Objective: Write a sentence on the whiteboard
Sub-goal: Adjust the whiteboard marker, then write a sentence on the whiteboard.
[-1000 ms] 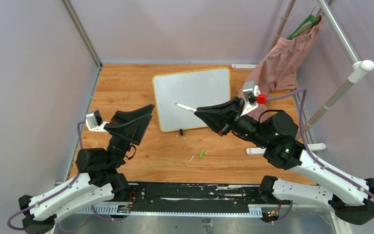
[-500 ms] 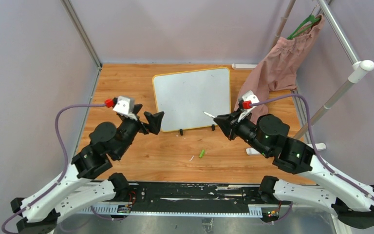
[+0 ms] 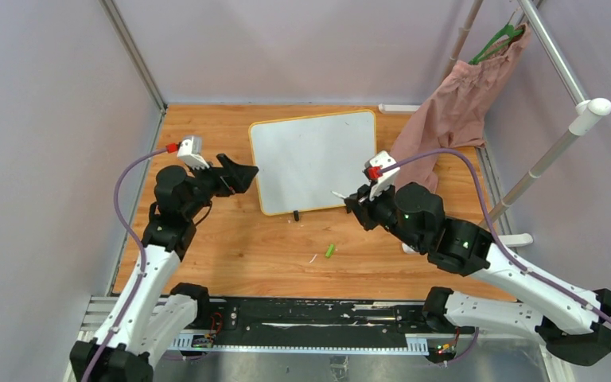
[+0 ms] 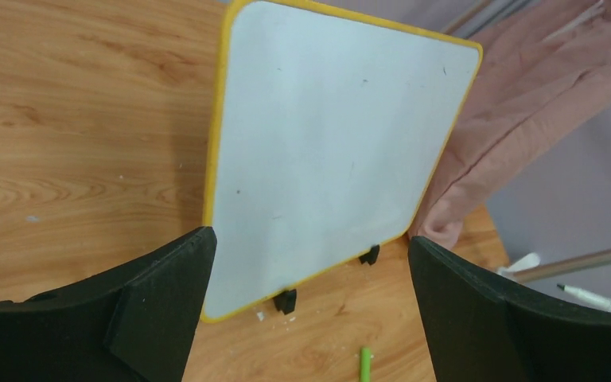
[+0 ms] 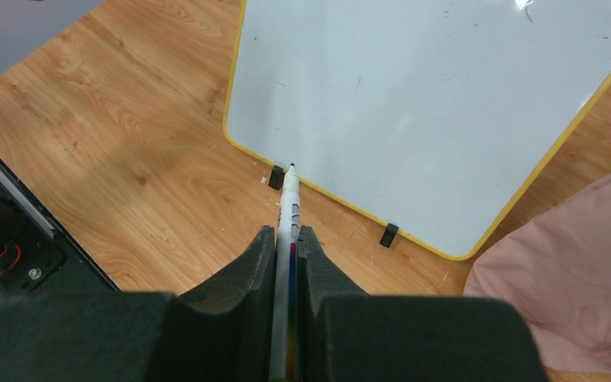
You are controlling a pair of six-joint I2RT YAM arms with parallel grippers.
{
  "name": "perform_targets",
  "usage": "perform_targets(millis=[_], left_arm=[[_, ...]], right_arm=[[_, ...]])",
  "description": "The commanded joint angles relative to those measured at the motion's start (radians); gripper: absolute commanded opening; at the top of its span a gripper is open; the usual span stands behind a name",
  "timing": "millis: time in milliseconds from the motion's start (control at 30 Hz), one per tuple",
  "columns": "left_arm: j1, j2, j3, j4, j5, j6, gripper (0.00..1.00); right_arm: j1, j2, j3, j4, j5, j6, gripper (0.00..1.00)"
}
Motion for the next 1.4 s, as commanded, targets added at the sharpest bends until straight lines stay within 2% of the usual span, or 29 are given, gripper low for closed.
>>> perform_targets(millis=[0, 100, 233, 533, 667, 867, 1100, 1267, 1367], left_arm=[[0.143, 0.044, -0.14, 0.393, 0.248, -0.296, 0.96], [0.173, 0.109, -0.178, 0.535, 0.289, -0.354, 0.96], [0.173, 0.178, -0.194, 0.582, 0.286, -0.328, 0.96], [0.177, 0.261, -0.277, 0.655, 0.198, -0.288, 1.0], [0.177, 0.272, -0.347, 0.791, 0.131, -0.326, 1.0], [0.177, 0.45, -0.43, 1.108, 0.131, -0.415, 0.86], [0.178, 0.745, -0.443, 1.642, 0.183, -0.565, 0.63], [0.181, 0.739, -0.412, 1.639, 0.23, -0.51, 0.63], [0.191, 0.736, -0.376, 1.553, 0.305, -0.47, 0.63]], right_arm=[[0.012, 0.031, -0.001, 0.065, -0.038, -0.03, 0.0], [0.012, 0.055, -0.027, 0.142, -0.072, -0.031, 0.0], [0.012, 0.079, -0.066, 0.252, -0.087, -0.027, 0.0], [0.012, 0.138, -0.057, 0.309, -0.119, -0.046, 0.0], [0.012, 0.164, -0.048, 0.336, -0.124, -0.065, 0.0], [0.011, 0.204, -0.036, 0.391, -0.125, -0.088, 0.0], [0.012, 0.2, -0.075, 0.49, -0.16, -0.084, 0.0], [0.011, 0.19, -0.07, 0.477, -0.177, -0.082, 0.0], [0.012, 0.183, -0.075, 0.476, -0.18, -0.089, 0.0]])
